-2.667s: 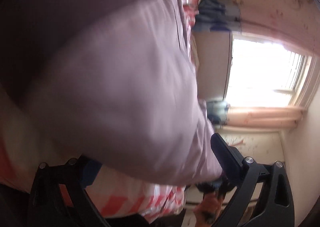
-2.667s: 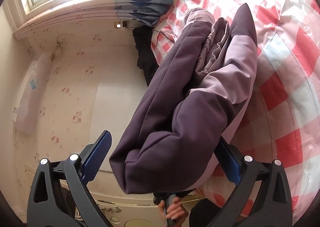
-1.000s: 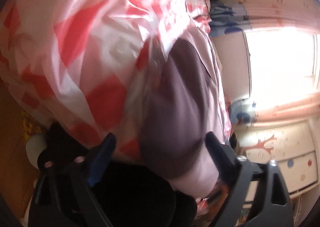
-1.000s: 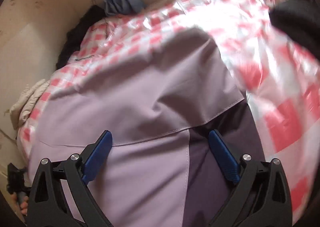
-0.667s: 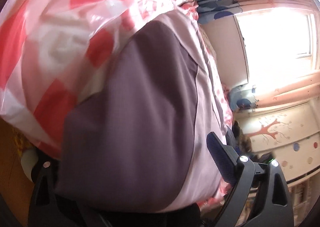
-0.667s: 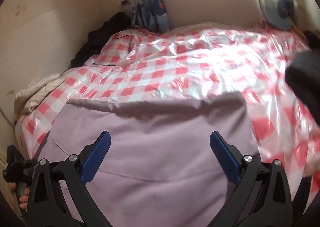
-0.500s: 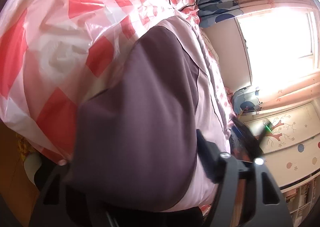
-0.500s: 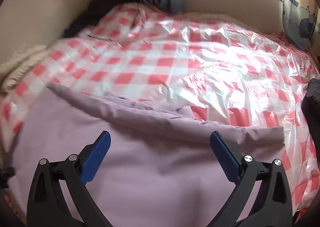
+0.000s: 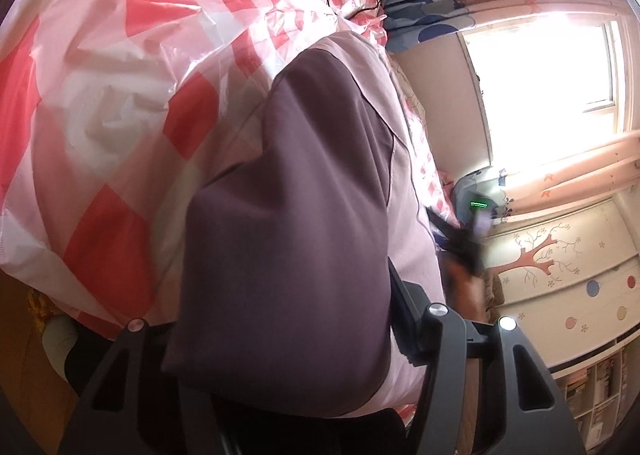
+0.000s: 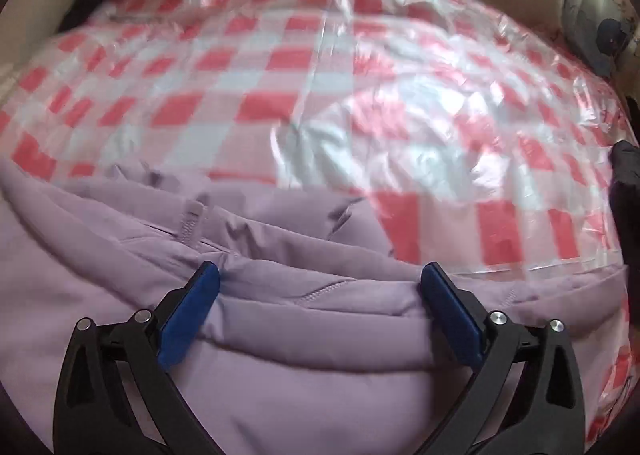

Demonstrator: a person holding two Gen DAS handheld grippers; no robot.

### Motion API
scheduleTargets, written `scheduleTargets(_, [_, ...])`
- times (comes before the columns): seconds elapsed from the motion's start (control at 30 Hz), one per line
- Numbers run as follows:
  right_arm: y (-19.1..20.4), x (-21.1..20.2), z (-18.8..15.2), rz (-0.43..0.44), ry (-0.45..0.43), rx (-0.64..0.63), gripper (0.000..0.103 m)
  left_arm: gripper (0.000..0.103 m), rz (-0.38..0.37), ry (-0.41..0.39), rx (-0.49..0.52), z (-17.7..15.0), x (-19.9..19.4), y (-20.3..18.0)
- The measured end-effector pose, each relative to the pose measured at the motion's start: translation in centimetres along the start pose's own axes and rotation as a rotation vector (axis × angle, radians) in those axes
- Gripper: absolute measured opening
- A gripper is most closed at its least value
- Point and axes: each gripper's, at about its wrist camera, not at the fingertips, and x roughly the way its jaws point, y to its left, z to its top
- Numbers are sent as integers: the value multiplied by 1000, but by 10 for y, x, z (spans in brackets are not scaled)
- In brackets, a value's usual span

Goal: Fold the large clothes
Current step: 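Lay the folded jacket down and press it flat with both grippers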

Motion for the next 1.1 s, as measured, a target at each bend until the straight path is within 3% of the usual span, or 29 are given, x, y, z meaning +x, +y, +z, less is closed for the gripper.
scheduleTargets(0.1, [-5,10,1,-3,25,43,97,57,20,-4,19,4,2,-7])
scheduleTargets(0.2, [-7,-30,-11,52,-28,47,97,60,13,32,-9,6,4,1])
scheduleTargets(0.33, [14,-112,-70,119,-165,-22,97,63,-31,28,-66,9,1,13])
scheduleTargets(0.43, [44,-99,-122,70,-106,-130,97,66,-44,12,-100,6,4,15])
scheduleTargets(0.5, [50,-87,-137,45,-143,-160,97,68,-37,-1,-90,2,7,6])
scheduleTargets(0.57, [42,-93,-131,78,-96,-101,97,68,-13,-9,-75,1,5,-3])
scheduleTargets(0.63, [36,-124,-136,131,-143,-51,97,68,2,-19,-39,0,1,-12])
scheduleTargets(0.7, [40,-152,-157,110,-204,-97,97,68,25,-21,4,0,-1,-18])
scheduleTargets(0.8, [52,-128,-188,79,-92,-152,97,71,54,-19,24,-3,5,-19])
scheduleTargets(0.87, [51,-124,-193,80,-111,-166,97,73,66,-26,25,-6,9,-20])
scheduleTargets(0.93, [44,-137,-187,103,-92,-101,97,73,76,-39,39,-7,8,-23])
scheduleTargets(1.03, [48,-163,-194,102,-151,-92,97,73,62,-38,31,-5,6,-20])
scheduleTargets(1.1, [60,-150,-204,64,-85,-142,97,73,54,-37,14,-3,7,-16])
